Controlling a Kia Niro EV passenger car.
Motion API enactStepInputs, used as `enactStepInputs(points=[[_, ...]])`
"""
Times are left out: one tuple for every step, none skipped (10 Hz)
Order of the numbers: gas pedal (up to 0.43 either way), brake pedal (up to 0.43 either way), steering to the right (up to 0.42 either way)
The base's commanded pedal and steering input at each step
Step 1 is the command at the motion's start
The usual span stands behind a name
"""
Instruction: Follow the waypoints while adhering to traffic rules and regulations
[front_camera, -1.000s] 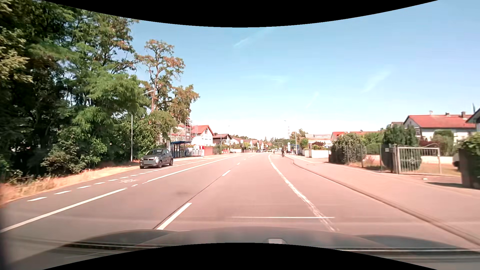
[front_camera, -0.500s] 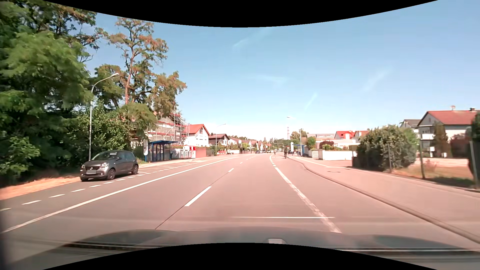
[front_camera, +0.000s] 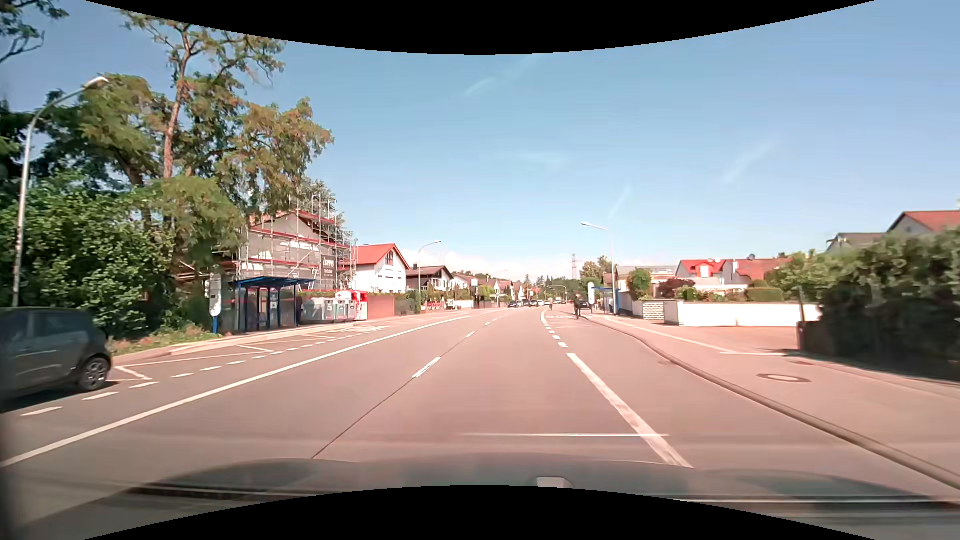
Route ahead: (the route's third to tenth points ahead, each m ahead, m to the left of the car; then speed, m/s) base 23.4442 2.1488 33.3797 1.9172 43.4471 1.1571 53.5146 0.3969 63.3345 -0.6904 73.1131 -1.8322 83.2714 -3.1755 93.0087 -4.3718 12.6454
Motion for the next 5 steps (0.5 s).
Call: enactStepInputs(points=[[0.028, 0.0, 0.0], [0.028, 0.0, 0.0], [0.028, 0.0, 0.0], [0.028, 0.0, 0.0], [0.028, 0.0, 0.0]])
